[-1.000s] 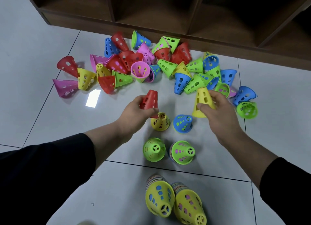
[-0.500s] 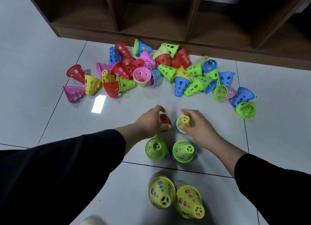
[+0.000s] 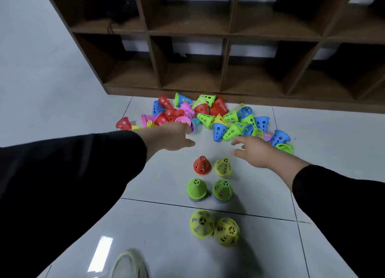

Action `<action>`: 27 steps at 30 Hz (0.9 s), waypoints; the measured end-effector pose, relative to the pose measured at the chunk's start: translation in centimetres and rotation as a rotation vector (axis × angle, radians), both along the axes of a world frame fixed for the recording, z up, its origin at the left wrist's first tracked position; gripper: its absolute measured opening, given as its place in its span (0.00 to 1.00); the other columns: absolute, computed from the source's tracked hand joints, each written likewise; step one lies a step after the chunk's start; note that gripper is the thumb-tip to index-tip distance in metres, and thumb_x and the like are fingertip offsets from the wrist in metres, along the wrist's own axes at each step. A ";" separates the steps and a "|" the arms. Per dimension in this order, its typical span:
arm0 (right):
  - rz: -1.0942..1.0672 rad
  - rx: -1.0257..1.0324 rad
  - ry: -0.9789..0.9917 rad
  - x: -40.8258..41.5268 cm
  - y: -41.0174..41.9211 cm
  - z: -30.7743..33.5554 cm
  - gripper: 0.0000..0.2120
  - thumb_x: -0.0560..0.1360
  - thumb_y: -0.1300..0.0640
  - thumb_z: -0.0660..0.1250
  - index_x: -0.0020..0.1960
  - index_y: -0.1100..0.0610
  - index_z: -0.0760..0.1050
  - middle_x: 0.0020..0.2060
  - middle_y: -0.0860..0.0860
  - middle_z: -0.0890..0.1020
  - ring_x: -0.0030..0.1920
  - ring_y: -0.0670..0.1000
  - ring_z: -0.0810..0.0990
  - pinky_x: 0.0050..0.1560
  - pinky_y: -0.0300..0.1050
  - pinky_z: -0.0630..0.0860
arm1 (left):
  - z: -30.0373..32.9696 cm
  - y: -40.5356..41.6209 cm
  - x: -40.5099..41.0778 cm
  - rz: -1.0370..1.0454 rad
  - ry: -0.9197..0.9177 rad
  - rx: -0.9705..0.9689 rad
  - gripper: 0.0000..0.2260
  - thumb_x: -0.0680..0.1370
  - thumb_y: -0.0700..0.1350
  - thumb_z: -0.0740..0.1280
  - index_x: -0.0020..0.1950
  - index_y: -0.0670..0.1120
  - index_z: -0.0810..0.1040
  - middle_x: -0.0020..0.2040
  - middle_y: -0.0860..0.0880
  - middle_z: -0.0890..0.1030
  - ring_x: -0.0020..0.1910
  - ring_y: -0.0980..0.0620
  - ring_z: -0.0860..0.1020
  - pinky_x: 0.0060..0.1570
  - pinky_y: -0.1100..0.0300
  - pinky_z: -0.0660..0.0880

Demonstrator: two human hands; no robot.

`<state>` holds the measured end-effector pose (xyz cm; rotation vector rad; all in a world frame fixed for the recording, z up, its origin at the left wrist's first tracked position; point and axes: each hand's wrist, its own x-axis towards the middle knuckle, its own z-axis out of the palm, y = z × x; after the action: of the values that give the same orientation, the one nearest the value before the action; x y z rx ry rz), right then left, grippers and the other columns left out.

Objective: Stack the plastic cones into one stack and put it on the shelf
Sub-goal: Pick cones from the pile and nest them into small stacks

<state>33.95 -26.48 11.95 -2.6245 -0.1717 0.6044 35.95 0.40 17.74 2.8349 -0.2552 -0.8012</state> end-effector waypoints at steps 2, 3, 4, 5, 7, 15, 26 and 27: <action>0.014 -0.055 -0.025 0.6 0.0 1.8 0.21 0.78 0.43 0.65 0.68 0.49 0.73 0.65 0.51 0.77 0.61 0.54 0.77 0.58 0.47 0.74 | 1.2 -0.1 0.0 0.011 -0.054 0.035 0.24 0.80 0.59 0.65 0.69 0.45 0.72 0.59 0.44 0.79 0.55 0.45 0.79 0.57 0.48 0.79; 0.008 -0.062 -0.038 0.9 0.1 2.4 0.22 0.78 0.43 0.65 0.69 0.50 0.72 0.65 0.52 0.77 0.62 0.54 0.77 0.57 0.47 0.74 | 1.2 0.0 0.0 0.026 -0.074 0.037 0.23 0.80 0.59 0.65 0.68 0.45 0.73 0.57 0.44 0.80 0.54 0.46 0.79 0.57 0.48 0.79; 0.001 -0.066 -0.045 1.3 0.3 2.7 0.23 0.78 0.43 0.65 0.70 0.51 0.71 0.66 0.52 0.76 0.63 0.55 0.76 0.57 0.47 0.73 | 1.0 0.2 -0.1 0.045 -0.088 0.039 0.23 0.80 0.59 0.65 0.68 0.45 0.73 0.56 0.44 0.80 0.54 0.45 0.79 0.56 0.48 0.79; -0.001 -0.072 -0.047 1.7 0.6 2.7 0.24 0.79 0.43 0.65 0.71 0.51 0.70 0.67 0.52 0.75 0.63 0.55 0.75 0.59 0.47 0.73 | 0.6 0.6 -0.2 0.063 -0.098 0.046 0.23 0.80 0.58 0.65 0.69 0.46 0.72 0.56 0.45 0.79 0.54 0.45 0.79 0.56 0.49 0.79; 0.027 -0.102 -0.037 2.6 1.3 2.0 0.25 0.78 0.43 0.64 0.72 0.51 0.69 0.69 0.51 0.74 0.65 0.56 0.74 0.61 0.48 0.73 | -0.6 1.7 -0.4 0.100 -0.112 0.069 0.24 0.80 0.58 0.65 0.72 0.47 0.69 0.58 0.45 0.79 0.55 0.45 0.78 0.56 0.51 0.78; 0.145 -0.149 0.015 7.7 6.6 -4.5 0.30 0.79 0.47 0.65 0.77 0.50 0.60 0.68 0.55 0.74 0.65 0.58 0.75 0.59 0.47 0.73 | -9.1 6.1 1.9 0.207 -0.157 0.040 0.28 0.81 0.55 0.64 0.77 0.47 0.61 0.58 0.43 0.80 0.57 0.41 0.78 0.50 0.53 0.76; 0.273 -0.259 0.042 15.9 12.5 -13.8 0.29 0.83 0.50 0.57 0.80 0.47 0.51 0.80 0.54 0.45 0.78 0.61 0.54 0.74 0.54 0.59 | -18.4 4.9 9.2 0.228 -0.190 -0.126 0.33 0.81 0.53 0.63 0.80 0.55 0.48 0.51 0.42 0.81 0.49 0.40 0.79 0.45 0.48 0.77; 0.278 -0.277 0.041 16.4 13.0 -14.2 0.29 0.83 0.50 0.57 0.81 0.48 0.51 0.80 0.55 0.45 0.78 0.62 0.54 0.74 0.53 0.59 | -18.9 4.9 10.0 0.225 -0.191 -0.129 0.32 0.81 0.53 0.63 0.80 0.55 0.48 0.52 0.41 0.81 0.49 0.39 0.79 0.44 0.49 0.75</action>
<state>50.35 -13.47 -2.21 -2.8749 -0.4775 0.8267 45.91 5.29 -1.17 2.7547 -0.0112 -0.4526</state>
